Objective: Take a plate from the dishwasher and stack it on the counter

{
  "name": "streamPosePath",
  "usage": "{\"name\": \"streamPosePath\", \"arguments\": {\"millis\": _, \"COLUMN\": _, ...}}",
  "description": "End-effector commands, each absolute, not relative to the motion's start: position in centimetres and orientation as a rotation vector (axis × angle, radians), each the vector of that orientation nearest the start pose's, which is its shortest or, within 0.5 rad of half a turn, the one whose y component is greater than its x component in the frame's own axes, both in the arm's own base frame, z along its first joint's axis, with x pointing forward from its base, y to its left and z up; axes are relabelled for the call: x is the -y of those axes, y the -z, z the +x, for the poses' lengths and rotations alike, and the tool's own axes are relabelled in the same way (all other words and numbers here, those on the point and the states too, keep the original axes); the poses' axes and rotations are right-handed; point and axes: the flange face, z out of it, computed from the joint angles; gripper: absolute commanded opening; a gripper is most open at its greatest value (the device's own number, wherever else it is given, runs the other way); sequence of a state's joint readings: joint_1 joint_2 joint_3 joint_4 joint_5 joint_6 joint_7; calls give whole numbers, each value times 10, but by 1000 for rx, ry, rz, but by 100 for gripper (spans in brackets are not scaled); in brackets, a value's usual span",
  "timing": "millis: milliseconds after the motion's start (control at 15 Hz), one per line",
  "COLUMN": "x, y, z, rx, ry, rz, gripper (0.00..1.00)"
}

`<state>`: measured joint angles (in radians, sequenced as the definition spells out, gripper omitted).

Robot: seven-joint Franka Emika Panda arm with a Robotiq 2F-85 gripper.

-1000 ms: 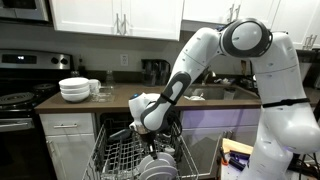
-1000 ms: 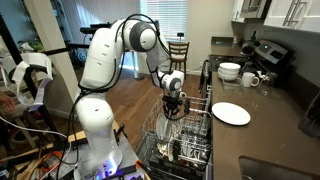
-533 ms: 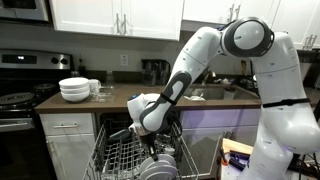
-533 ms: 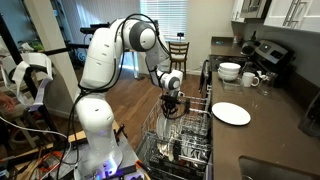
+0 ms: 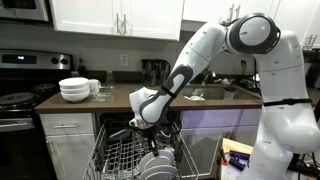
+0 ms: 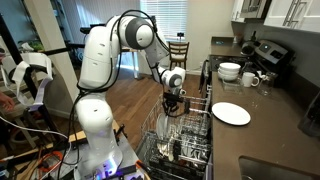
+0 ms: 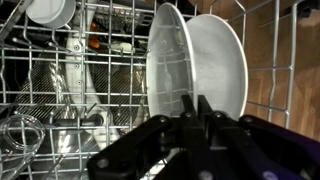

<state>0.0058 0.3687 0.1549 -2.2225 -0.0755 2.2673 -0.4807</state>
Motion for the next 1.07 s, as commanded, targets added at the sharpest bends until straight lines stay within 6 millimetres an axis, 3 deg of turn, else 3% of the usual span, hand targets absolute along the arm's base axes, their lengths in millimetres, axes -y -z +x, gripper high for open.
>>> {"name": "streamPosePath", "arguments": {"millis": 0, "x": -72, "y": -226, "z": 495, "rx": 1083, "ry": -475, "rz": -2818, "gripper": 4}}
{"name": "streamPosePath", "arguments": {"millis": 400, "x": -72, "y": -278, "z": 485, "rx": 1127, "ry": -511, "rz": -2828, "gripper": 4}}
{"name": "streamPosePath", "arguments": {"millis": 733, "x": -79, "y": -330, "z": 476, "rx": 1182, "ry": -388, "rz": -2913, "gripper": 4}}
{"name": "streamPosePath", "arguments": {"millis": 1000, "x": -76, "y": -347, "z": 468, "rx": 1184, "ry": -321, "rz": -2925, "gripper": 4}}
